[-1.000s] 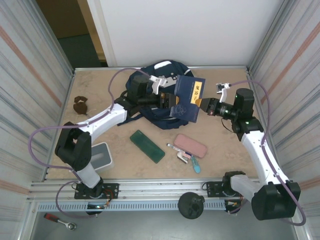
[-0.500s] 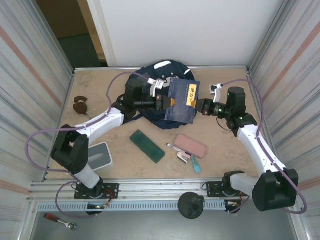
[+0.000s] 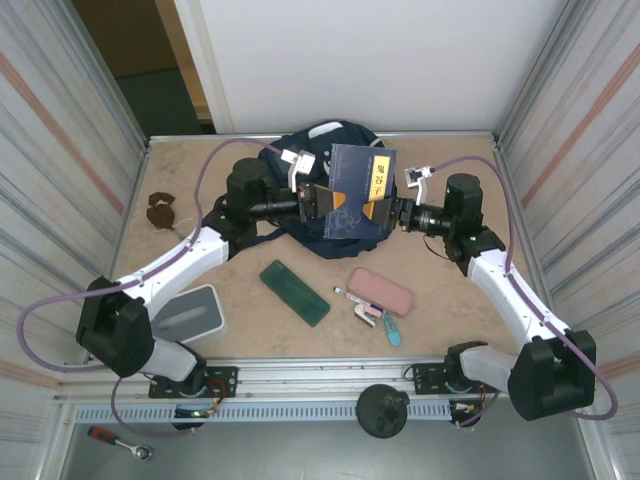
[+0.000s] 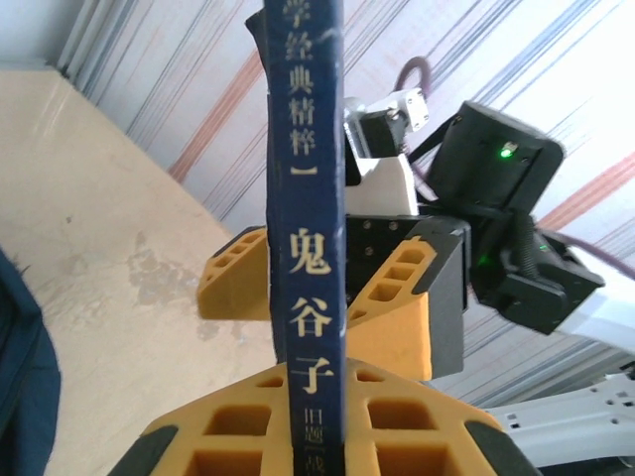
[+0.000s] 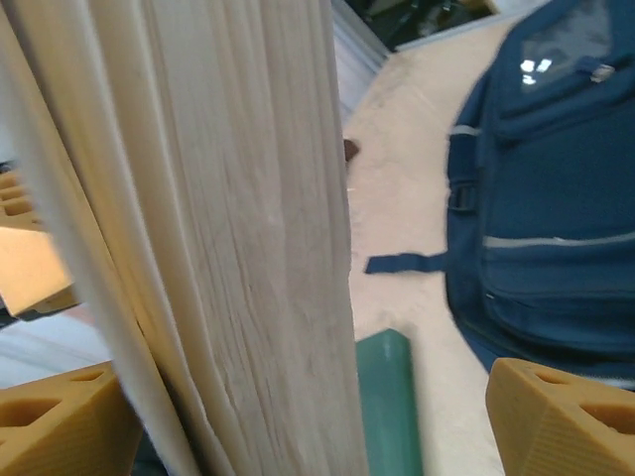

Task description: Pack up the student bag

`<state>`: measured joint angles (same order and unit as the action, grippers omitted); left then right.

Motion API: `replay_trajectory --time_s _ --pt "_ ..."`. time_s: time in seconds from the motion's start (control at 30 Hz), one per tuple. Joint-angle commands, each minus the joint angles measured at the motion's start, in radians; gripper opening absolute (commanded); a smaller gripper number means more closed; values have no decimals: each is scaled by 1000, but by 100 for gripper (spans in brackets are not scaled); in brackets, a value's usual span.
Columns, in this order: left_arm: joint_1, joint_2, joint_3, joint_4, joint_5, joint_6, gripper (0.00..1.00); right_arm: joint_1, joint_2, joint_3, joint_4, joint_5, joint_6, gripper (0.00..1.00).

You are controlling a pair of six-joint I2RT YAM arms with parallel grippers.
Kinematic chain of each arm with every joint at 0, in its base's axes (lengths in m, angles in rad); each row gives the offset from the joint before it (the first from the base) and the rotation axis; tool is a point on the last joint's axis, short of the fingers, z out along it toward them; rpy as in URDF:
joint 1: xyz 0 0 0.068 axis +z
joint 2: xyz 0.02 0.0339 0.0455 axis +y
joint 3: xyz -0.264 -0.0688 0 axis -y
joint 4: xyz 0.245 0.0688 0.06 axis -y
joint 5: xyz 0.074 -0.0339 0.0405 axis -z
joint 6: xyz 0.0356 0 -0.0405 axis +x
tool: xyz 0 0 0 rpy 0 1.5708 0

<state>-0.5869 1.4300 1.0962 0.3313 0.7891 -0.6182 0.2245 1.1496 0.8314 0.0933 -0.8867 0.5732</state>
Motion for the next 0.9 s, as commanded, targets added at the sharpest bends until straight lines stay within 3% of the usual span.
replay_trajectory --time_s 0.0,0.03,0.17,0.23,0.27,0.33,0.4,0.53,0.7,0.87 --pt "9 -40 -10 124 66 -64 0 27 -12 -26 215 -92 106 81" --pt "12 -40 -18 137 65 -77 0 31 -9 -29 261 -96 141 74" --pt "22 -37 -41 141 29 -89 0 32 -6 -24 348 -80 240 28" --pt "27 -30 -47 120 3 -82 4 30 -10 -22 348 -57 259 12" --pt "29 -26 -48 96 -16 -71 7 27 -13 -21 341 -47 265 8" --pt "32 -18 -43 33 -55 -37 14 18 -17 -12 291 -27 263 5" --pt "33 -16 -34 -66 -114 29 30 -4 -22 15 175 -5 223 2" --pt "33 -3 0 -304 -330 225 53 -101 -47 49 -66 75 165 0" --pt "11 99 92 -545 -603 495 62 -254 -46 72 -309 140 126 0" --pt "-41 254 218 -667 -770 744 68 -330 -29 37 -356 126 103 0"
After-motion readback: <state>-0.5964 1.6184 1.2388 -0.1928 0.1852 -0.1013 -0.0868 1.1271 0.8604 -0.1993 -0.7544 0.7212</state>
